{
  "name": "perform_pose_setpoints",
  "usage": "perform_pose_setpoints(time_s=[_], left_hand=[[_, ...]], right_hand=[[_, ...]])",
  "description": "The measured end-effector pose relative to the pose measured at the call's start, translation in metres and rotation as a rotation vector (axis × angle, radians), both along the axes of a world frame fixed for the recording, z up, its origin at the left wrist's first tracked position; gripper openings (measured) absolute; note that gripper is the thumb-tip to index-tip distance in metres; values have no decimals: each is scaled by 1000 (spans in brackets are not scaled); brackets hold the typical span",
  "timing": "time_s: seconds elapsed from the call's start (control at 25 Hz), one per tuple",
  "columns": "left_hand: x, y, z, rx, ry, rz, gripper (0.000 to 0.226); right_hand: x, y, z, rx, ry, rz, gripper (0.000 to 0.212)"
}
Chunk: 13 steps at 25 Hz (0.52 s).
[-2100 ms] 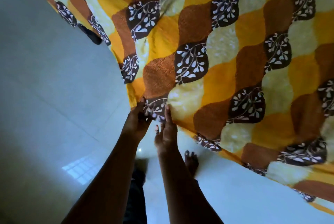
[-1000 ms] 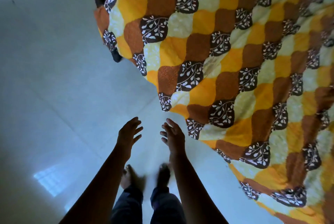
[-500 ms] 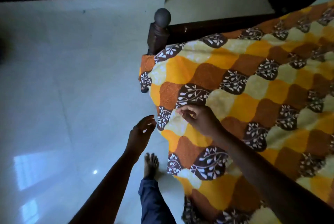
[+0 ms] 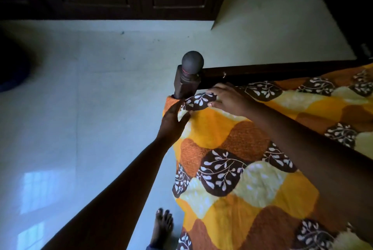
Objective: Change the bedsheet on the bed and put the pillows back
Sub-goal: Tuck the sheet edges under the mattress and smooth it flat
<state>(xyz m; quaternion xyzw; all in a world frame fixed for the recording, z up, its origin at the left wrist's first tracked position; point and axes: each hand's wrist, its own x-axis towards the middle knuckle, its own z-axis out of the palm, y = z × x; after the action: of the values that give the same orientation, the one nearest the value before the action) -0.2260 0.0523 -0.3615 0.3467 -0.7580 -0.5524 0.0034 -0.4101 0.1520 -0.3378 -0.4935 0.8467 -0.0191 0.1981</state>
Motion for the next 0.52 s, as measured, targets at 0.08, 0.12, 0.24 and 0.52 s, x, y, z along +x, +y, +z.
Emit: perform_pose_setpoints(time_s=[0.08, 0.12, 0.24, 0.52], left_hand=[[-9, -4, -1, 80, -36, -36, 49], [-9, -4, 0, 99, -20, -26, 47], [7, 7, 10, 53, 74, 76, 43], [57, 23, 14, 276, 31, 131, 38]], right_hand=[[2, -9, 6, -162, -9, -97, 17], [7, -12, 11, -239, -6, -161, 12], [45, 2, 15, -409, 50, -365, 16], [192, 69, -35, -235, 261, -676, 63]])
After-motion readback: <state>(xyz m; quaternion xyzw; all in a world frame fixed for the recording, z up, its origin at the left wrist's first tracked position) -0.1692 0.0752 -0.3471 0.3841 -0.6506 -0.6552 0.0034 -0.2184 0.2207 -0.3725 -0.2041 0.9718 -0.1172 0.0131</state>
